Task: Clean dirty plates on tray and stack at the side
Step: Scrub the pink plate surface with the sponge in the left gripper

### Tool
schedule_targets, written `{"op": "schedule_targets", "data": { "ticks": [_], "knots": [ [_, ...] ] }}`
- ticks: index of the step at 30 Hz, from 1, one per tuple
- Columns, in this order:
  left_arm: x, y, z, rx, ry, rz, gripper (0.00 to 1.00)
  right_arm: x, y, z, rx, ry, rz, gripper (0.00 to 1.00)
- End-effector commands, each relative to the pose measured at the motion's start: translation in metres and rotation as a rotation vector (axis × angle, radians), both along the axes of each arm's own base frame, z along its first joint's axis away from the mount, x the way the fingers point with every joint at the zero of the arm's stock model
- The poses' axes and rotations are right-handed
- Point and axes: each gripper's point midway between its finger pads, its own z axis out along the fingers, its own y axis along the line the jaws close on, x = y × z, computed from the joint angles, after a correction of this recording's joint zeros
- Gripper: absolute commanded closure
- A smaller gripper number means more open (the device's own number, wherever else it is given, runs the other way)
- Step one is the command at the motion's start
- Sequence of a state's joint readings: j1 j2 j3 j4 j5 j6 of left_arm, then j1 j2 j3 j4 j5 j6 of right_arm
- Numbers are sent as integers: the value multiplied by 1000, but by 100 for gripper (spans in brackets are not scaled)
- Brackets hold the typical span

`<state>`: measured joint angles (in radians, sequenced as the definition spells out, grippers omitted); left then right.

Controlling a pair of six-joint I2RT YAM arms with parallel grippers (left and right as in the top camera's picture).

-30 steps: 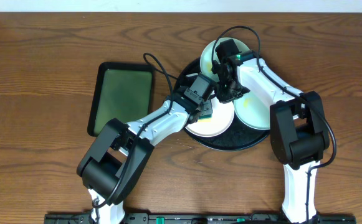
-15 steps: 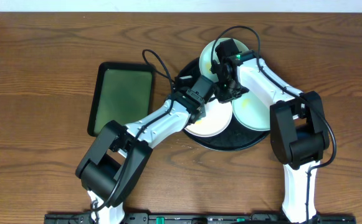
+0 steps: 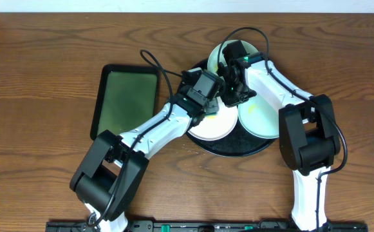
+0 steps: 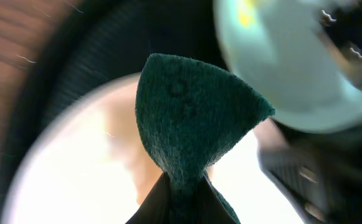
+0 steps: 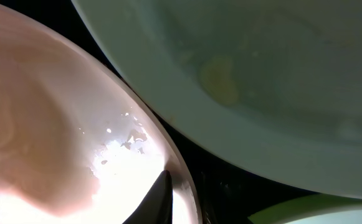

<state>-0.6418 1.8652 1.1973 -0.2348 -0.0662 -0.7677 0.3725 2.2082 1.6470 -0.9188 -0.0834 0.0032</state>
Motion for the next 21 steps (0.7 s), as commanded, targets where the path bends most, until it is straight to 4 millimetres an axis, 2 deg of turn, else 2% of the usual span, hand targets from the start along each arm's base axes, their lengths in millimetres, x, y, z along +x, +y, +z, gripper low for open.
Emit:
{"op": "schedule_targets", "data": {
  "ticks": [1,5,7,10,13,16,19,21],
  "knots": [
    [-20,-18,-21,-114,139,-10,92,-23,-2,-30,9,110,2,86],
    [-26,-12,-43,-73,191,-3,93,-23,-2,-30,9,111,2,87],
    [-29,-2,-56,-17,208,20,93,-24,-2,-30,8,115,2,86],
    [-30,30,-66,143,196,78,93,-24,-2,-30,7,115,2,86],
    [-30,69,-64,355,155,102,93,-24,-2,-30,7,116,2,87],
    [-29,94,-56,500,122,115,93,-24,-2,-30,7,115,2,91],
    [-26,110,-45,587,87,129,93,-24,-2,-30,7,115,2,95],
    [-24,112,-38,602,66,132,93,-24,-2,-30,7,115,2,96]
  ]
}}
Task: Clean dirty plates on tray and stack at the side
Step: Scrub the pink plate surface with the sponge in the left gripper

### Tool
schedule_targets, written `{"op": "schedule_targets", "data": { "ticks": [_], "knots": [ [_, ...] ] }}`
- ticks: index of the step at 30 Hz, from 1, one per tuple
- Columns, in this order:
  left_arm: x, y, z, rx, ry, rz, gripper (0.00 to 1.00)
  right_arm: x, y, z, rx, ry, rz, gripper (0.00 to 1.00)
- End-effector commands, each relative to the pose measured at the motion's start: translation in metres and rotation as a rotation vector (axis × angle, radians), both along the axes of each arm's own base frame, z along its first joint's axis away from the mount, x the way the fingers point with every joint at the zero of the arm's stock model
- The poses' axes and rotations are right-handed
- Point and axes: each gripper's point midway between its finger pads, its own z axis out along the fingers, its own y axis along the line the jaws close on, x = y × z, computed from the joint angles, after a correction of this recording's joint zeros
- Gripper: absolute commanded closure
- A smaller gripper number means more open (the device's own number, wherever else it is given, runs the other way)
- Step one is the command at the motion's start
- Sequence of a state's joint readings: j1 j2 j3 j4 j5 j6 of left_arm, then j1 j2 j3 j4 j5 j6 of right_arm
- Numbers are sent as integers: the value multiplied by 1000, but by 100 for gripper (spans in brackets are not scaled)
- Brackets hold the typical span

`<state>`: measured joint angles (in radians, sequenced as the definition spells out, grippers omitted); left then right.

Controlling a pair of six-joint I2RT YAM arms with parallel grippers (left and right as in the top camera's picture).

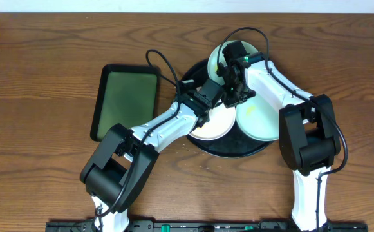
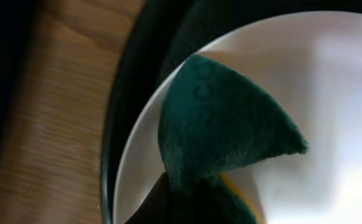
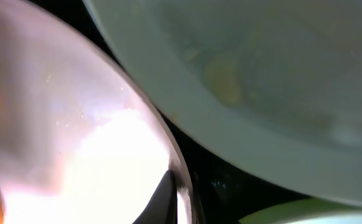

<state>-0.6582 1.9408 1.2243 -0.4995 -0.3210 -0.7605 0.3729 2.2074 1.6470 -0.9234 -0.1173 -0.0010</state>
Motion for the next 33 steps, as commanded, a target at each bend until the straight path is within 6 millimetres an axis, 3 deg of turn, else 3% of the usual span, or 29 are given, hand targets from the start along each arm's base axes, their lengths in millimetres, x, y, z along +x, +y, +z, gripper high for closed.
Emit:
{"op": "schedule_targets", "data": {
  "ticks": [1,4,6,13,17,20,23,27,30,33],
  "knots": [
    [3,48,3,218,-45,31,93,-21,-8,-31,-23,100,-4,96],
    [6,35,7,144,-57,20,92,-21,-8,-31,-23,100,-4,96],
    [7,15,6,31,-42,-5,92,-21,-8,-31,-23,100,-4,95],
    [8,-79,16,-438,14,-175,93,-21,-8,-31,-24,102,-4,96],
    [7,-89,18,-512,26,-140,92,-21,-8,-31,-23,100,-4,96],
    [3,-85,8,-489,56,-136,93,-21,-8,-31,-23,100,-4,96],
    [-5,-68,-9,-386,93,-131,93,-21,-8,-31,-23,100,-4,96],
    [-9,-13,-20,-105,85,-64,92,-21,-8,-31,-23,99,-4,96],
    [-3,33,-11,142,24,-21,93,-21,-8,-31,-23,100,-4,96],
    [3,53,1,259,-24,-7,93,-21,-8,-31,-23,100,-4,96]
  ]
}}
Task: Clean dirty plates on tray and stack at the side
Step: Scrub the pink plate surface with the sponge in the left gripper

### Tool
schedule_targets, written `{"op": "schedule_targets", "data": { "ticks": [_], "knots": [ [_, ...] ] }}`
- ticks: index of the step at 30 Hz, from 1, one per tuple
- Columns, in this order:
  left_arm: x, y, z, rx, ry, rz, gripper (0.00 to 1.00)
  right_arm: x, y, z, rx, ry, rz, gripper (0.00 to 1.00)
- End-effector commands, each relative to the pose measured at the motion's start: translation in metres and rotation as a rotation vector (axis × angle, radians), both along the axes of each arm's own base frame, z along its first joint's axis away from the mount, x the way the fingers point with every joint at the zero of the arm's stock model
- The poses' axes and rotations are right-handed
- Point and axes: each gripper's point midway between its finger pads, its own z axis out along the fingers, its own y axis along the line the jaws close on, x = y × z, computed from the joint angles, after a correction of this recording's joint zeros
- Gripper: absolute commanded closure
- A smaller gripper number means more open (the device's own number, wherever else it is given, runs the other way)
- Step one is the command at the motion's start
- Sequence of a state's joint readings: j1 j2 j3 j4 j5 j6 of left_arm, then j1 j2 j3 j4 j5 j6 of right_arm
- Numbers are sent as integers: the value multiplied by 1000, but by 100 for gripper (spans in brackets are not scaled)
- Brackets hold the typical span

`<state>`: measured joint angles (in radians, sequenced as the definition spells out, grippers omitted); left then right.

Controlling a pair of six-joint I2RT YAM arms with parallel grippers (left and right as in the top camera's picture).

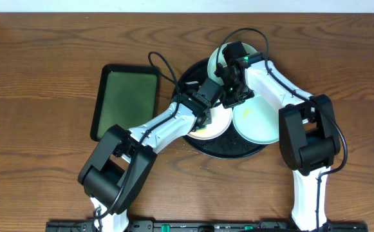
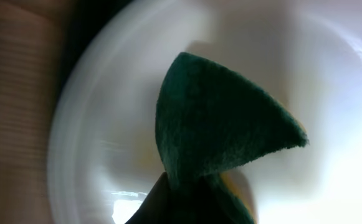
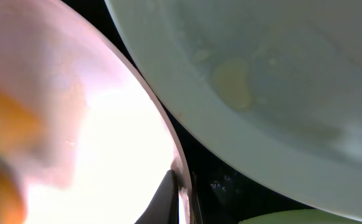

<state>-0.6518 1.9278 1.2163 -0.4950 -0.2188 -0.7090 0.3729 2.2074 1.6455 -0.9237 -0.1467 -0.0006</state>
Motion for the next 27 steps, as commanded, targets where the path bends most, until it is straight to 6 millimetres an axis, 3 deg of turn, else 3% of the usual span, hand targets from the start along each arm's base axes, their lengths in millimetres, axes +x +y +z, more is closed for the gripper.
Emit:
{"op": "schedule_targets", "data": {
  "ticks": [1,6,10,14,16,19,27],
  "knots": [
    [12,67,6,333,-102,61,93,-18,-12,-31,-51,88,-4,96],
    [19,64,27,297,-156,74,92,-19,-13,-31,-52,92,-4,97],
    [30,54,58,215,-239,89,92,-19,-12,-31,-52,92,-4,96],
    [30,8,69,-56,-217,20,93,-20,-13,-31,-52,92,-5,95],
    [27,-20,66,-202,-176,-18,93,-19,-12,-31,-51,90,-5,95],
    [24,-41,57,-317,-127,-9,93,-19,-12,-31,-50,90,-3,95],
    [24,-44,3,-294,-45,31,93,-20,-11,-31,-51,90,-1,95]
  ]
}}
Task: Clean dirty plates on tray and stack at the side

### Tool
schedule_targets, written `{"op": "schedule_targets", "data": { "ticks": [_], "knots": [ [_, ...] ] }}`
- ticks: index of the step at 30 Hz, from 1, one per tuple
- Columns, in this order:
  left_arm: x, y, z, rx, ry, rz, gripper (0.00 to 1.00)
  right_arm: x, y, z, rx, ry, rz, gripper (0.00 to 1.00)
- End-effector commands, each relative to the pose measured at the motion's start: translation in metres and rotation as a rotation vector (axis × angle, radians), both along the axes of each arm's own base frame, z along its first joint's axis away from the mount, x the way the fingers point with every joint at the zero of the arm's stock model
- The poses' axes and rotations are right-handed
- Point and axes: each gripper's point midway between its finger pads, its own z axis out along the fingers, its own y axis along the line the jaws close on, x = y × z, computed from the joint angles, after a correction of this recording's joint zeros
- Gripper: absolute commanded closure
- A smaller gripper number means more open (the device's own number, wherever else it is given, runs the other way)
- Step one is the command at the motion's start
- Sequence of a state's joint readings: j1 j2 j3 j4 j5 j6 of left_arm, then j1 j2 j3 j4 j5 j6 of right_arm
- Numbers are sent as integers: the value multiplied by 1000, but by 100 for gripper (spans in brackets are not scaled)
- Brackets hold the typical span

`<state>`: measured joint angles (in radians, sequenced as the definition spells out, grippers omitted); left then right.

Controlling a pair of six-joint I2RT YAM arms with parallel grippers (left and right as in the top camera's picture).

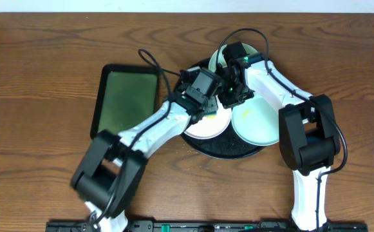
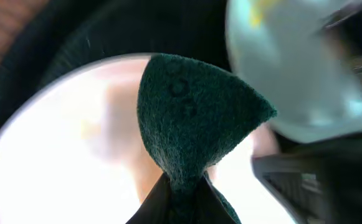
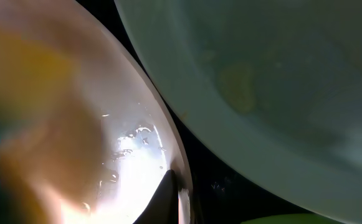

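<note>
A white plate [image 1: 207, 124] lies on the round black tray [image 1: 228, 147]. My left gripper [image 2: 184, 186] is shut on a dark green sponge [image 2: 193, 121], which is pressed on the white plate [image 2: 50, 168] near its far rim. My right gripper [image 3: 179, 190] is shut on the white plate's rim [image 3: 168, 149]. In the overhead view the left gripper [image 1: 204, 90] and the right gripper [image 1: 230, 95] are close together. A pale green plate [image 1: 259, 121] with a yellow stain [image 3: 237, 87] lies to the right. A third pale plate [image 1: 220, 57] sits at the tray's far side.
A rectangular black tray with a green inside [image 1: 125, 100] lies left of the round tray on the wooden table [image 1: 38, 77]. Cables loop over both arms. The rim of a yellow-green plate [image 3: 286, 219] shows at the bottom of the right wrist view.
My left gripper has moved the sponge from the middle of the white plate to its far rim, next to the right gripper. The right gripper still pinches the rim.
The sponge first sat at the white plate's far rim by the pale plate. Then it was at the plate's left rim, then over its middle, and now it is back at the far rim. My right gripper held the rim at every moment.
</note>
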<state>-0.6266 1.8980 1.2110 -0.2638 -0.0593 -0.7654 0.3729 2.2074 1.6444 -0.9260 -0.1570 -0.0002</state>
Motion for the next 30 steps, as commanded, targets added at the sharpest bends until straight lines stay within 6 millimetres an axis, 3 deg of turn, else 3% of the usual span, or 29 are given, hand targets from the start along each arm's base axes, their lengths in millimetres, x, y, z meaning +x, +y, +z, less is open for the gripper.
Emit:
{"op": "schedule_targets", "data": {
  "ticks": [1,4,5,10,13,17,24,27,30],
  "knots": [
    [-9,3,-31,13,78,13,92,-18,-12,-31,-60,84,0,95],
    [-7,24,-44,121,73,42,93,-19,-11,-31,-60,84,1,95],
    [-5,45,-46,227,55,67,93,-19,-12,-31,-61,87,1,95],
    [-2,103,-36,509,24,89,93,-19,-13,-32,-61,88,0,98],
    [-4,128,-21,593,22,128,93,-20,-13,-31,-62,90,0,99],
    [0,132,10,559,-30,159,92,-20,-12,-27,-60,84,1,99],
    [7,128,99,402,-219,194,93,-15,-4,2,-32,37,-4,99],
    [2,141,129,351,-258,213,92,-13,0,22,-29,-9,6,99],
    [-6,163,147,318,-256,252,93,-9,0,48,-45,-84,16,99]
  ]
}}
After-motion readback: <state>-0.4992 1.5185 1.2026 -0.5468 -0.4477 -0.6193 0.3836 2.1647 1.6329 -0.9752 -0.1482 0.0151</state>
